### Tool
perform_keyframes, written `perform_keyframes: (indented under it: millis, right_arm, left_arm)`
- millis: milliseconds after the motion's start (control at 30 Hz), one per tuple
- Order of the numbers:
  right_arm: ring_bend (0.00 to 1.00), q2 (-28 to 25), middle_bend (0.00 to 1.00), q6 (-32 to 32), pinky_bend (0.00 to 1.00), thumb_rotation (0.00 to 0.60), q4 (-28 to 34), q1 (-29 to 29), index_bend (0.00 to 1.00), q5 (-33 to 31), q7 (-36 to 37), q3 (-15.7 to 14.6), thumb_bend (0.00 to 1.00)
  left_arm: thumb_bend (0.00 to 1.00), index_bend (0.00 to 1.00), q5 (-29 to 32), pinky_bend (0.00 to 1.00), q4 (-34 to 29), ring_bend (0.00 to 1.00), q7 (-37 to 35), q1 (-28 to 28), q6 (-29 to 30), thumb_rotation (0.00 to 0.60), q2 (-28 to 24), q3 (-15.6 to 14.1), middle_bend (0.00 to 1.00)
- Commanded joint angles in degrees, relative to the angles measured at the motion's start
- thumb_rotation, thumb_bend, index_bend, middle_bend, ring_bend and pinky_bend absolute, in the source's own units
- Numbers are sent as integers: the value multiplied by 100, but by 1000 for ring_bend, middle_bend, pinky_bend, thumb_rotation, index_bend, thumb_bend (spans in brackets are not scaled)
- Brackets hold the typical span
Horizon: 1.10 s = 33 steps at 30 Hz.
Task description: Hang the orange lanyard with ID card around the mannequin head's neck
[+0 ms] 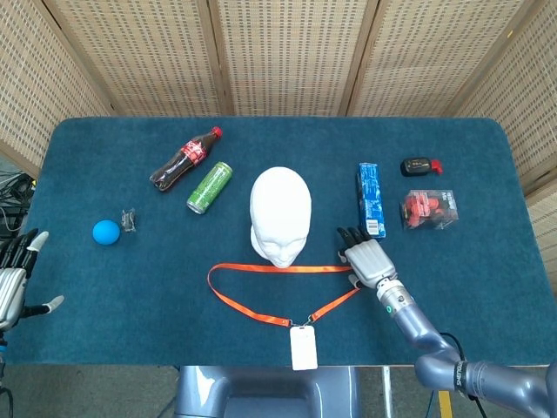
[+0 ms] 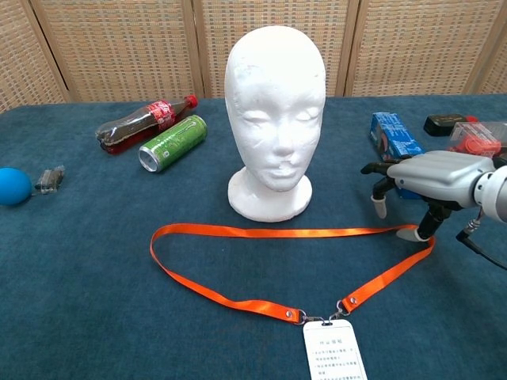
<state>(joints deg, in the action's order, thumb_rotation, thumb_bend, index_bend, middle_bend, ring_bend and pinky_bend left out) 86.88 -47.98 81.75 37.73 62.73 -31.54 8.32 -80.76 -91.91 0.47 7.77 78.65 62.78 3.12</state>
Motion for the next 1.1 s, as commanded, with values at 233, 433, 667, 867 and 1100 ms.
perform_keyframes:
  millis: [233, 433, 667, 867, 1100]
  right_arm:
    - [0, 126, 0, -49, 0, 600, -176, 119, 486, -303, -248, -176, 578]
    - [0, 198, 0, -86, 0, 600, -298, 178, 592, -273, -288, -272, 673]
    - [0, 140, 0, -307, 0, 600, -258, 88, 646, 108, 147, -328, 746]
    - [0, -144, 0, -614, 0, 600, 27, -129, 670, 548, 802, -382, 738]
    - [0, -523, 0, -938, 0, 600, 346, -382, 688, 1090, 1551, -501, 739]
  left_arm:
    - [0, 0, -7, 0, -4, 0, -12, 2, 3, 600, -2, -8, 0]
    - [0, 0, -11, 0, -2, 0, 14, 0, -2, 600, 14, -26, 0]
    - [0, 0, -6, 0, 21, 0, 37, 11, -29, 600, 36, -38, 0]
    - [0, 0, -98, 0, 16, 0, 40, 67, -59, 600, 79, -46, 0]
    - [0, 2, -492, 0, 89, 0, 85, 494, -314, 600, 352, 42, 0]
